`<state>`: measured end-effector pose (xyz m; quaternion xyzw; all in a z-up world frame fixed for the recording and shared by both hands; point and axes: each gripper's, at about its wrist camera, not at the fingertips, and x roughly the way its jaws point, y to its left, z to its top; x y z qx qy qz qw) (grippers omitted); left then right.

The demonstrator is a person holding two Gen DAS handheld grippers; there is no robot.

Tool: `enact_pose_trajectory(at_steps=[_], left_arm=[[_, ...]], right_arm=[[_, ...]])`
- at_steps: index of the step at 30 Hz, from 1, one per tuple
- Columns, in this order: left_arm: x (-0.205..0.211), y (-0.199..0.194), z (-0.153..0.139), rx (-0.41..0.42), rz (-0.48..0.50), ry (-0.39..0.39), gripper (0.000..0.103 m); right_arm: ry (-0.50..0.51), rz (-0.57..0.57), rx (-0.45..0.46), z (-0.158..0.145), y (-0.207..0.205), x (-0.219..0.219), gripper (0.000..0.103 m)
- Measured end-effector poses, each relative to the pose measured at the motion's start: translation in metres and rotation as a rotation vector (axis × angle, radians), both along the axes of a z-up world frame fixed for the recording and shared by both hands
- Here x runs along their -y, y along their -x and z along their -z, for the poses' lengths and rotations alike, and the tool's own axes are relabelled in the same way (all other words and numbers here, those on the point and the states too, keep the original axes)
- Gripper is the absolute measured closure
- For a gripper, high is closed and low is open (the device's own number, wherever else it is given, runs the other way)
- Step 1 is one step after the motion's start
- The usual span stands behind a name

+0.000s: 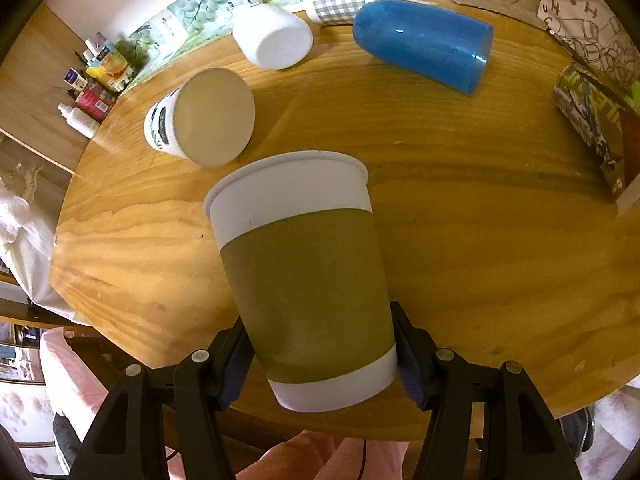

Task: Flip cup upright
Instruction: 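Lift the cup with the right gripper and rotate it rim-up, then grasp the upright cup with the left gripper while the right gripper releases it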

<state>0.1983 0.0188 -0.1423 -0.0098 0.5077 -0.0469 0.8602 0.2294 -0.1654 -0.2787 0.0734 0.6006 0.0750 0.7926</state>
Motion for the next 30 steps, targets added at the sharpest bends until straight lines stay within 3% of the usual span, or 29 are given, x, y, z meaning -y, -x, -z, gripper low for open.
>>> enact_pose_trajectory(at_steps=[18,30], left_arm=[[0.019,-0.006,0.037,-0.176,0.039,0.127,0.001],[0.036,-0.023,0.060,-0.309,0.033,0.228,0.001]], right_arm=[[-0.104,0.032,0.010,-0.001,0.011,0.013,0.039],[-0.166,0.000,0.010,-0.004,0.019,0.026,0.029]])
